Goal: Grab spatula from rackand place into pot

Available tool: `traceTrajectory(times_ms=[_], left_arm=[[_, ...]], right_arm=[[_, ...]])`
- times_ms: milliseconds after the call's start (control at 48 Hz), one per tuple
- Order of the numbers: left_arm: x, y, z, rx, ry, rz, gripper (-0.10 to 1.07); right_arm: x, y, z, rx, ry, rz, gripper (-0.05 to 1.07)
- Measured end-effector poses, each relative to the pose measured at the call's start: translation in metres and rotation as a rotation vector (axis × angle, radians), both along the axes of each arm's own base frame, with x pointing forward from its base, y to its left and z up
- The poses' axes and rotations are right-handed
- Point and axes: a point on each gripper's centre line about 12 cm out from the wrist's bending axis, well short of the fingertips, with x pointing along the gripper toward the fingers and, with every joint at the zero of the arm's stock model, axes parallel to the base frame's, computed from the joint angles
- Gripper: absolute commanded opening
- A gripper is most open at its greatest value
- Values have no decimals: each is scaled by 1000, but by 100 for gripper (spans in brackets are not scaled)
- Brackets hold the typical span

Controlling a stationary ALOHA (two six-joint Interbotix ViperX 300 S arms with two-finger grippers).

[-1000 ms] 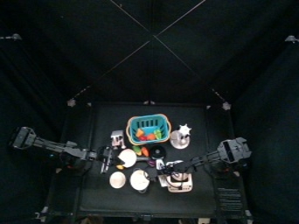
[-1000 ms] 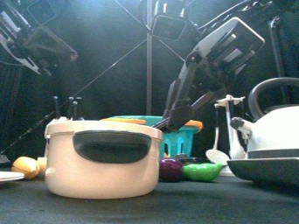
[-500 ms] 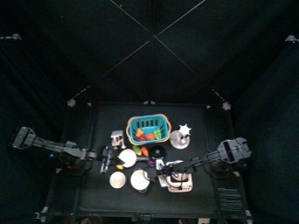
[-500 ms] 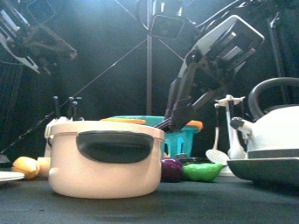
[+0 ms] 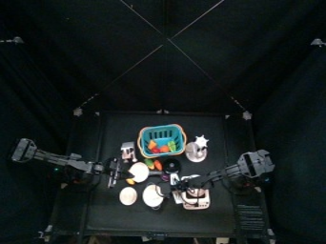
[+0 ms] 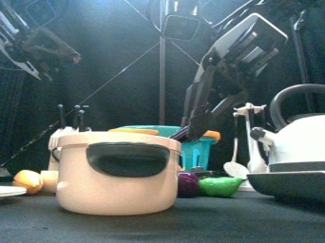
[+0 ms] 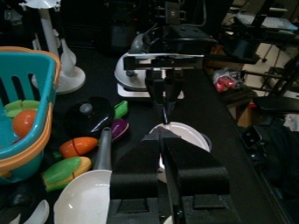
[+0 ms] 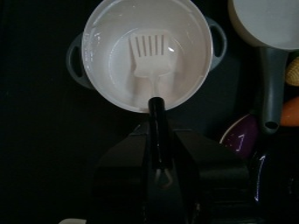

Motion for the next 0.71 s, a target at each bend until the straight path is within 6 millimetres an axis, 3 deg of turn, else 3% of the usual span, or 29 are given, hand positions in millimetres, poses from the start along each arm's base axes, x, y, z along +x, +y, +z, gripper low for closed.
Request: traceTrajectory(times_ms=[417, 708], left_arm=[[0, 3, 0, -26, 5, 25, 37], [0, 4, -1, -26, 7, 25, 37]], right_arm=[[-1, 0, 0, -1, -2, 1, 54], [-2, 1, 17, 6, -41, 4, 54]])
